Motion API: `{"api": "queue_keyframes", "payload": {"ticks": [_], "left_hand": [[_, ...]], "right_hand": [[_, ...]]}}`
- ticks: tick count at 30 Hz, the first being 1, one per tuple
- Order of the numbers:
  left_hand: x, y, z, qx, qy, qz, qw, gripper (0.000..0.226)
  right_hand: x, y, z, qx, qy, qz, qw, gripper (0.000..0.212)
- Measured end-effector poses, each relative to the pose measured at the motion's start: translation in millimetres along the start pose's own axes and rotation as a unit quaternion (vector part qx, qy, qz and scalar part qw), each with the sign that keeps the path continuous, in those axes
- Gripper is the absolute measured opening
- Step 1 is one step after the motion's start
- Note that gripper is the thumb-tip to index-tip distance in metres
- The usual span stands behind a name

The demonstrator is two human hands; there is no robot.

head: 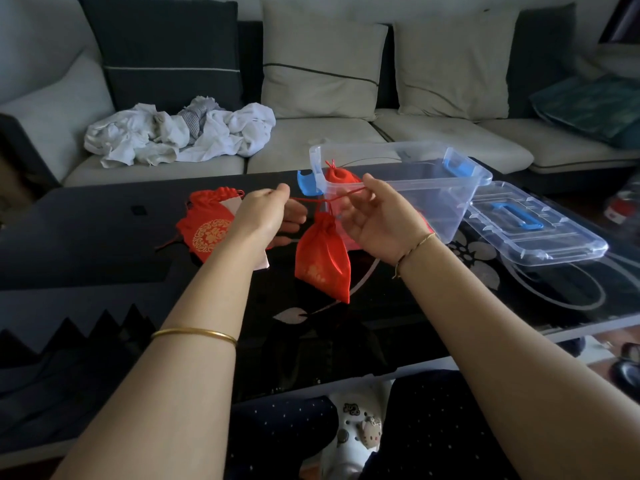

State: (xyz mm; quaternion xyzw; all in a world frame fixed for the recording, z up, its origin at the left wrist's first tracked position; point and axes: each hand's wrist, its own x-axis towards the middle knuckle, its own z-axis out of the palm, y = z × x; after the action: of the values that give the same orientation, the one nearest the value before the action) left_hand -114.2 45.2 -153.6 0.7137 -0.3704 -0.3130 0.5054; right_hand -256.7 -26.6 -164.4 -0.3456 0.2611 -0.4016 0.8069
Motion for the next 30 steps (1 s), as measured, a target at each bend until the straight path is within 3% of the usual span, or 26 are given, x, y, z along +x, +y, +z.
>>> {"api": "queue_keyframes", "payload": {"ticks": [3,7,11,12,15,20,25,28,30], "left_hand": [[2.5,-2.5,0.8,0.003,0.061,-0.018,0.998,0.048],[3.6,1.0,0.4,-0.123,0.121,-0.053,0.984,0.041],[-4.3,7.5,8.0,-0.298,0.021,0.023,0.954,0.042],[-5.8,8.5,8.3,-0.285,0.0,0.037,0.958,0.041],[-6.5,5.7,7.1,-0.112,-0.043,0.08,0.99,0.029],[-8.7,3.7,7.8,0.03,-0.112,0.116,0.986,0.005],[-9.5,6.8,12.1,0.053,-0.102,0.131,0.985,0.011],[-8.6,6.0,13.3,0.027,-0.102,0.115,0.988,0.013],[-8.2,5.6,13.4,0.014,-0.105,0.108,0.989,0.014]], "right_hand": [[0.2,-1.6,-1.5,0.082,-0.001,0.032,0.996,0.039],[4.2,-3.2,-10.8,0.009,0.074,0.048,0.996,0.039],[8.1,3.1,-15.5,-0.043,0.122,0.038,0.991,0.038],[7.9,2.6,-15.7,-0.049,0.121,0.025,0.991,0.038],[5.7,-5.1,-14.5,-0.059,0.096,-0.033,0.993,0.036],[-5.4,-7.9,5.8,-0.191,0.032,-0.146,0.97,0.031],[-8.2,-3.9,18.3,-0.315,0.006,-0.185,0.931,0.035],[-7.5,-4.8,16.4,-0.354,0.025,-0.155,0.922,0.039],[-7.4,-3.5,14.4,-0.369,0.021,-0.13,0.92,0.031]]}}
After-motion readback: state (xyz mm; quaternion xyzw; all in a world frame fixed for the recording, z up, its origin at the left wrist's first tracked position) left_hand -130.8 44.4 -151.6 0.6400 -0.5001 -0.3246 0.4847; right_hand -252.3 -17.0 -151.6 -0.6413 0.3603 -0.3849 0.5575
